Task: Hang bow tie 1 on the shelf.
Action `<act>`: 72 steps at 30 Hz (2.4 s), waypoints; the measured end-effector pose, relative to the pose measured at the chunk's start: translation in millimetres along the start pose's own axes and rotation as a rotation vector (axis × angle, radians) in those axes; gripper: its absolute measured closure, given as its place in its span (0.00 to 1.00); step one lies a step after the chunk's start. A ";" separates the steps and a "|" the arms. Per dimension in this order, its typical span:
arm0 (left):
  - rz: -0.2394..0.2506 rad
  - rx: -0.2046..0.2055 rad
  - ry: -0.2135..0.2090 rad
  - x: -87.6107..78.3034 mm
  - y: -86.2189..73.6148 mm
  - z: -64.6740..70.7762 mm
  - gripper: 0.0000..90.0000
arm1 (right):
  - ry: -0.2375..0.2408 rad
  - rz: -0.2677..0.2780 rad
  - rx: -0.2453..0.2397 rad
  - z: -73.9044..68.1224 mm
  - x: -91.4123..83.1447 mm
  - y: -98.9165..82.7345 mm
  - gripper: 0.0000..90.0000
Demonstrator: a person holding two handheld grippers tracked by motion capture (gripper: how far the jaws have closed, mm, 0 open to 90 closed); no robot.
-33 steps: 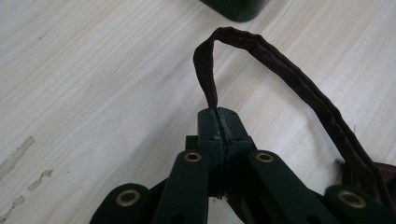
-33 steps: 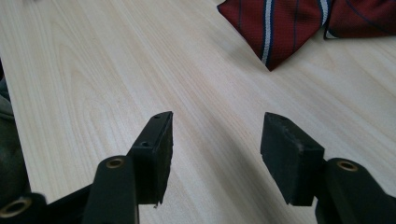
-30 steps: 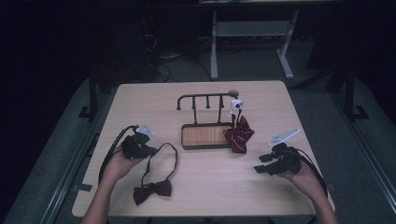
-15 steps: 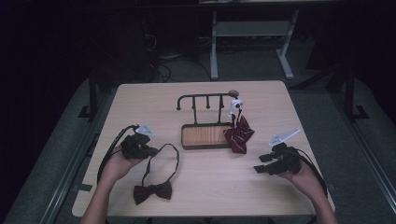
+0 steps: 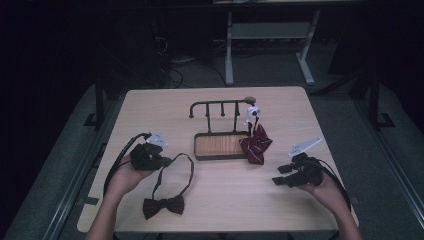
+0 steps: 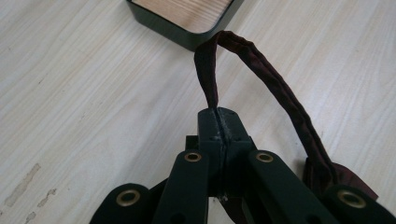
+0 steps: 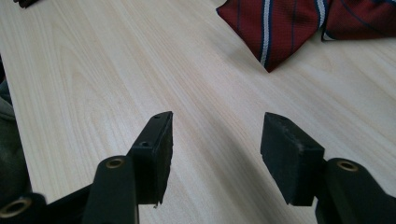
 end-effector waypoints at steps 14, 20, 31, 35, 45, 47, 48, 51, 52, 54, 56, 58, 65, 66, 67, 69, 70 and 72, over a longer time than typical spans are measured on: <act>0.010 0.045 -0.005 -23.0 16.9 -1.0 1.00 | -0.003 0.013 0.002 0.1 -5.2 1.3 0.48; 0.010 0.061 -0.003 -31.7 23.8 -1.2 1.00 | -0.004 0.016 0.003 -0.4 -6.1 1.2 0.48; 0.022 0.080 -0.019 -43.6 33.4 -1.8 1.00 | -0.007 0.023 -0.008 -0.6 -8.4 1.7 0.48; 0.030 0.086 -0.021 -47.0 37.7 -1.0 1.00 | -0.007 0.022 -0.007 -1.4 -8.8 2.0 0.48; 0.033 0.108 -0.021 -54.3 49.2 -1.9 1.00 | -0.011 0.028 -0.007 -1.3 -10.5 1.7 0.48; 0.035 0.108 -0.022 -55.4 50.8 -1.9 1.00 | -0.012 0.028 -0.007 -1.3 -10.8 1.6 0.48; 0.035 0.113 -0.023 -56.2 51.9 -2.1 1.00 | -0.013 0.028 -0.007 -1.3 -10.9 1.6 0.48; 0.040 0.111 -0.024 -57.6 54.8 -2.8 1.00 | -0.013 0.029 -0.009 -1.5 -11.3 1.7 0.48; 0.041 0.111 -0.026 -57.8 55.8 -3.1 1.00 | -0.013 0.029 -0.010 -1.5 -11.3 1.7 0.48; 0.043 0.106 -0.027 -58.0 57.7 -3.3 1.00 | -0.014 0.030 -0.010 -1.4 -11.6 1.7 0.48; 0.039 0.116 -0.030 -58.7 59.7 -4.5 1.00 | -0.013 0.029 -0.009 -1.3 -11.8 1.6 0.48; 0.041 0.111 -0.030 -59.1 61.4 -4.6 1.00 | -0.014 0.029 -0.009 -1.3 -12.0 1.5 0.48; 0.036 0.117 -0.032 -60.9 66.1 -6.3 1.00 | -0.014 0.031 -0.007 -1.7 -12.6 1.6 0.48; 0.034 0.120 -0.033 -61.7 66.8 -6.4 1.00 | -0.016 0.030 -0.011 -1.6 -13.0 1.6 0.49; 0.034 0.122 -0.033 -62.5 67.8 -6.7 1.00 | -0.015 0.031 -0.011 -1.6 -13.1 1.7 0.49; 0.038 0.127 -0.028 -63.8 69.9 -7.0 1.00 | -0.014 0.033 -0.007 -1.8 -13.4 1.8 0.49; 0.037 0.126 -0.030 -64.3 70.7 -7.0 1.00 | -0.014 0.033 -0.006 -1.7 -13.4 1.8 0.49; 0.038 0.126 -0.028 -65.3 73.3 -7.2 1.00 | -0.012 0.037 -0.010 -1.0 -13.2 1.6 0.49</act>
Point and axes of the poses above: each handheld gripper's, and its own axes: x roughly forward along the jaws, y roughly out of its top, z roughly to its right, the point moved 2 cm from there along x, roughly forward along the jaws, and after that the axes turned 10 degrees about y, right-handed, at the moved point
